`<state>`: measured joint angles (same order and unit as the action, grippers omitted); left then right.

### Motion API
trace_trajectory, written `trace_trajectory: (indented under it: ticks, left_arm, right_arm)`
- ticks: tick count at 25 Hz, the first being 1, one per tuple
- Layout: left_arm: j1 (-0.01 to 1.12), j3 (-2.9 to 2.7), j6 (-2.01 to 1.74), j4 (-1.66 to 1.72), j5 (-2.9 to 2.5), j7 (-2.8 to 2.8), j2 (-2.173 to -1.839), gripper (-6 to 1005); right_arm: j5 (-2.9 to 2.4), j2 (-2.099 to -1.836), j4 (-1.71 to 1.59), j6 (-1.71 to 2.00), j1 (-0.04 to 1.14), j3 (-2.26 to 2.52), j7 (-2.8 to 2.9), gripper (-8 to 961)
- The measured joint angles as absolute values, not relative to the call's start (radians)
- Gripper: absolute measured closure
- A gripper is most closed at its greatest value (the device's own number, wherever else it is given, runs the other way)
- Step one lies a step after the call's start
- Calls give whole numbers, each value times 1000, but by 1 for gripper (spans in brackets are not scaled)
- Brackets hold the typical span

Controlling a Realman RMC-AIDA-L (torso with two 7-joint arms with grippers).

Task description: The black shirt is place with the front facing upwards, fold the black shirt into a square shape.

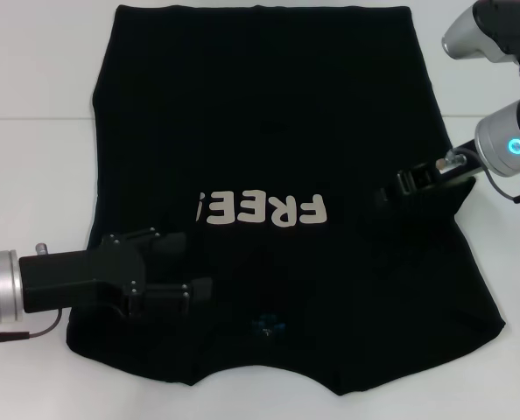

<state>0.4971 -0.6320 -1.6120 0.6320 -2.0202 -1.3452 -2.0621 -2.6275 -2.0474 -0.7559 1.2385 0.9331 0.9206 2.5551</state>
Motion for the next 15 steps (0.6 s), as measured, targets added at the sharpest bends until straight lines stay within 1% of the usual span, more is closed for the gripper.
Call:
trace_trajectory:
  ticks: [1, 5, 8, 11, 14, 15]
  left_arm:
    - [497, -632, -1611, 632, -2020, -1345, -2062, 79]
    - [496, -632, -1607, 632, -2020, -1345, -2063, 79]
    - [494, -632, -1603, 632, -2020, -1345, -2063, 80]
    - [494, -632, -1602, 631, -2020, -1347, -2063, 80]
    - [494, -632, -1601, 630, -2020, -1349, -2063, 80]
    - [494, -632, -1601, 630, -2020, -1350, -2063, 80]
  right_arm:
    - [-2613, -2047, -755, 1238, 933, 920, 2550, 896]
    - [-2558, -2046, -747, 1233, 930, 919, 2527, 712]
    - [-2542, -2038, -729, 1225, 925, 917, 2522, 566]
    - [-2545, -2015, -723, 1236, 910, 910, 2540, 415]
    - [-2546, -1977, -735, 1276, 880, 881, 2575, 200]
    - [-2546, -1966, -745, 1292, 868, 859, 2585, 196]
